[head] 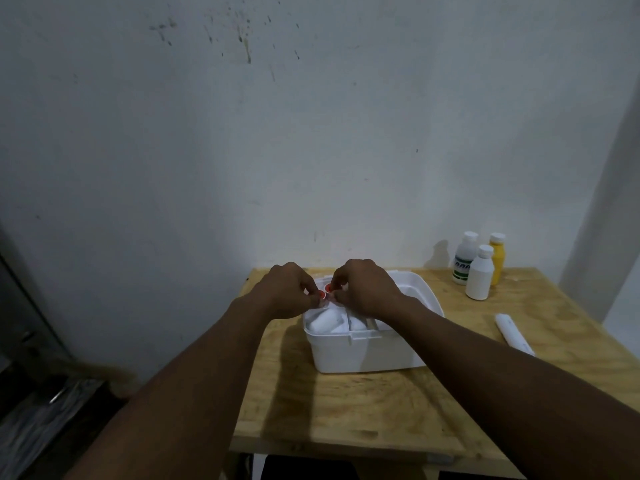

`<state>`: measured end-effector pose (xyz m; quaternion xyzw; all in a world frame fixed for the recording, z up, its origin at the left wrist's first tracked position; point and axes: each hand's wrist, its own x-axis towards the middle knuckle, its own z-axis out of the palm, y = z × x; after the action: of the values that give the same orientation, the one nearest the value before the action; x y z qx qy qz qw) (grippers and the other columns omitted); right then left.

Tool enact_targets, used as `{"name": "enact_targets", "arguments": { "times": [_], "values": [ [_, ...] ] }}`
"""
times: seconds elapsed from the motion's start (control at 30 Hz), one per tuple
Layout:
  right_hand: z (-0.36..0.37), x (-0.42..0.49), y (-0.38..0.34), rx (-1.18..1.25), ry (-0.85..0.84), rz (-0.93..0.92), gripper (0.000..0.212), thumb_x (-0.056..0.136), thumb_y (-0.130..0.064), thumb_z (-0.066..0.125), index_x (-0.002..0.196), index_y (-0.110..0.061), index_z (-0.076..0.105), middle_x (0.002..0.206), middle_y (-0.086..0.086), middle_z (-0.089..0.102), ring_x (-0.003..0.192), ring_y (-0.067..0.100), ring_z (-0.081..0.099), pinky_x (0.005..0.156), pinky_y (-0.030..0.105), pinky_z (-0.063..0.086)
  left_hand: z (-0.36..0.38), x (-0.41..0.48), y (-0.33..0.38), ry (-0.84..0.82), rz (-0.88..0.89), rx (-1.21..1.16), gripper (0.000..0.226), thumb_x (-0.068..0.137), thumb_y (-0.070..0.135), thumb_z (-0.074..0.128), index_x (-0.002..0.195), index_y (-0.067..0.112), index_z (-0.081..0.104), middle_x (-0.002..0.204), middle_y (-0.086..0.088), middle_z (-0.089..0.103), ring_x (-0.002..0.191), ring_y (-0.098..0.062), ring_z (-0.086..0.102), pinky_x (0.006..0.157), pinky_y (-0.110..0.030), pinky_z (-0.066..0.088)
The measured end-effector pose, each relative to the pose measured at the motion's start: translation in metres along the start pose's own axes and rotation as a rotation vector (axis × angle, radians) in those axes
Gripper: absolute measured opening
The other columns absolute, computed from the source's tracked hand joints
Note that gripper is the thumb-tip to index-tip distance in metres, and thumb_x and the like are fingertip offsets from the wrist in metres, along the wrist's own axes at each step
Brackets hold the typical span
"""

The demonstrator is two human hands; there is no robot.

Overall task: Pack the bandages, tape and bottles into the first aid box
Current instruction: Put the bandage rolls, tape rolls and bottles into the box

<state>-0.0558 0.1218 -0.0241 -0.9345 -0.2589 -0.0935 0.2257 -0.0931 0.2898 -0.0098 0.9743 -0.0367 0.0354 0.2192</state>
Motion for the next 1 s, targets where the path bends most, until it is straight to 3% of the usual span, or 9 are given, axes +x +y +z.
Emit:
{"name": "enact_targets", "arguments": {
  "times": [0.17, 0.37, 0.7, 0.87, 1.0],
  "values": [
    [-0.001, -0.001, 0.0, -0.028, -0.012, 0.0, 0.023, 0.085, -0.031, 0.069, 0.104, -0.02, 0.078, 0.1, 0.0, 0.076, 0.087, 0.017, 0.067, 0.081, 0.034, 0.056, 0.001, 0.0, 0.002, 0.011, -0.004, 0.012, 0.027, 0.09, 0.03, 0.075, 0.11, 0.012, 0.08, 0.113, -0.007, 0.076, 0.097, -0.021, 0.067, 0.076, -0.027, 0.05],
    [-0.007, -0.003, 0.003, -0.002, -0.042, 0.009, 0.032, 0.084, -0.035, 0.069, 0.112, -0.02, 0.07, 0.11, 0.001, 0.073, 0.097, 0.019, 0.067, 0.089, 0.04, 0.055, 0.007, -0.005, 0.002, 0.102, 0.007, 0.019, 0.028, 0.088, 0.038, 0.073, 0.102, 0.016, 0.082, 0.107, -0.004, 0.077, 0.086, -0.015, 0.064, 0.072, -0.027, 0.048],
    [-0.005, -0.009, 0.007, -0.021, -0.062, 0.01, 0.032, 0.085, -0.031, 0.063, 0.115, -0.024, 0.071, 0.115, -0.001, 0.072, 0.103, 0.02, 0.064, 0.091, 0.042, 0.053, 0.019, -0.014, 0.001, 0.203, -0.02, -0.03, 0.023, 0.085, 0.037, 0.072, 0.097, 0.019, 0.08, 0.104, 0.0, 0.078, 0.091, -0.017, 0.067, 0.084, -0.038, 0.058],
    [-0.005, -0.008, 0.009, -0.009, -0.07, 0.006, 0.032, 0.085, -0.031, 0.064, 0.115, -0.023, 0.07, 0.115, 0.0, 0.072, 0.103, 0.02, 0.064, 0.092, 0.043, 0.053, 0.021, -0.012, 0.001, 0.241, -0.025, -0.067, 0.026, 0.092, 0.034, 0.068, 0.101, 0.013, 0.082, 0.106, -0.001, 0.078, 0.09, -0.015, 0.067, 0.079, -0.029, 0.051],
    [-0.011, -0.01, 0.012, 0.077, -0.024, -0.019, 0.027, 0.089, -0.032, 0.062, 0.111, -0.019, 0.071, 0.111, 0.001, 0.072, 0.099, 0.018, 0.065, 0.091, 0.041, 0.054, 0.021, -0.009, 0.002, 0.275, -0.048, -0.078, 0.029, 0.095, 0.037, 0.063, 0.098, 0.014, 0.081, 0.104, -0.003, 0.078, 0.09, -0.019, 0.068, 0.084, -0.035, 0.056]
  ]
}}
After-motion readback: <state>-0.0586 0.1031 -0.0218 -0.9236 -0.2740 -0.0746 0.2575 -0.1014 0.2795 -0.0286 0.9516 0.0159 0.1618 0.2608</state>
